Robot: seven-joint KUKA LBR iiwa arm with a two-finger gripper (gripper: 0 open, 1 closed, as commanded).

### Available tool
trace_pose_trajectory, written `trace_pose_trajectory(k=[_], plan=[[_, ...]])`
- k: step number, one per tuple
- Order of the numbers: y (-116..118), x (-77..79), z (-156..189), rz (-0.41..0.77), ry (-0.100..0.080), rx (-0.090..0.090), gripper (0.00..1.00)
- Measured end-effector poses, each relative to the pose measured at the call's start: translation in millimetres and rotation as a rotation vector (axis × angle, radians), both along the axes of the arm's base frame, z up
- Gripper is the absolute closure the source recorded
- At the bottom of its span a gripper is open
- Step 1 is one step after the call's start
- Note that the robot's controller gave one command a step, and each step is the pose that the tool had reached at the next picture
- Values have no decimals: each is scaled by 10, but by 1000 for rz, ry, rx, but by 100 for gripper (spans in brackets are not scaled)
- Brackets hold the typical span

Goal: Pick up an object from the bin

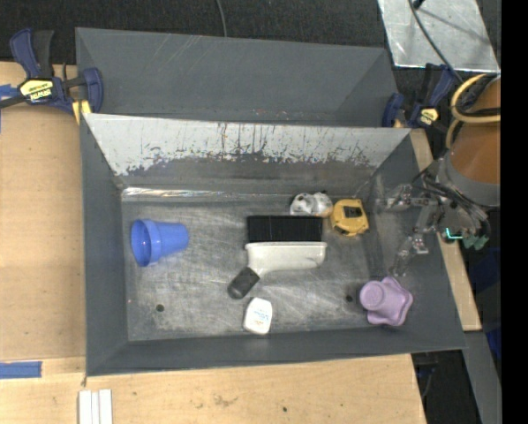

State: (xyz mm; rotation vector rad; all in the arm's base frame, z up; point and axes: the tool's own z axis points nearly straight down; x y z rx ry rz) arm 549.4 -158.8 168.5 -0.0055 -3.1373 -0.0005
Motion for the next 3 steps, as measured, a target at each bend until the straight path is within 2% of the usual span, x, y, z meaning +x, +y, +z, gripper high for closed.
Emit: trace_pose_trajectory(k=[1, 2, 3], plan=[[3, 3, 20, 1, -2, 0, 0], [27, 173, -7, 111, -9, -3, 0], [182, 377, -442, 209, -11, -2, 0]])
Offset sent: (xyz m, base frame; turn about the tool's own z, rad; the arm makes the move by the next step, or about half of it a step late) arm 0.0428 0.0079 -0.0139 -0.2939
